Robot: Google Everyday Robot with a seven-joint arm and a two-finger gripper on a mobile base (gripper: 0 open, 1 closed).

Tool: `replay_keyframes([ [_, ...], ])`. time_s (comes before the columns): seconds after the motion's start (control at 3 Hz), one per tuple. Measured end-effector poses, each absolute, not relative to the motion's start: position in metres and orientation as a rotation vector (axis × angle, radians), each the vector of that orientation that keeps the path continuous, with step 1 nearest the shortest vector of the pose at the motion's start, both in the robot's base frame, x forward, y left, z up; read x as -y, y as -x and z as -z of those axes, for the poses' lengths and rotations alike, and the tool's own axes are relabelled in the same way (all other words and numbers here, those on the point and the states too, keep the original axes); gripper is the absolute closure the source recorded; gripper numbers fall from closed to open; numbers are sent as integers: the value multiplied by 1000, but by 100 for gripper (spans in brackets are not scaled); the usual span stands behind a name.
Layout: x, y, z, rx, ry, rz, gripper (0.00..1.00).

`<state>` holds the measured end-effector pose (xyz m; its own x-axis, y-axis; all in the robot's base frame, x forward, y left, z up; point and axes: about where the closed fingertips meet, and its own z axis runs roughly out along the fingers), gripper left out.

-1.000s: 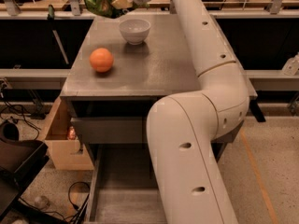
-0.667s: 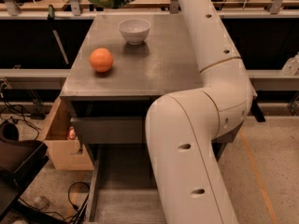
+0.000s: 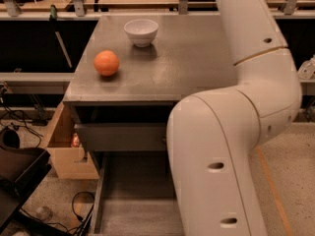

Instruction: Pick green rice chip bag from white bowl and place on counter

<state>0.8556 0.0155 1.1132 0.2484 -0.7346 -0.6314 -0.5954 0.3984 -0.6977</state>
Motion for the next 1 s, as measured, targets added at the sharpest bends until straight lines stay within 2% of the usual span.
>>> replay_keyframes([
  [0.33,28,-840,-1149,-1500,1197,269,100],
  [1.0,170,-716,-1302,-1466,765,536,100],
])
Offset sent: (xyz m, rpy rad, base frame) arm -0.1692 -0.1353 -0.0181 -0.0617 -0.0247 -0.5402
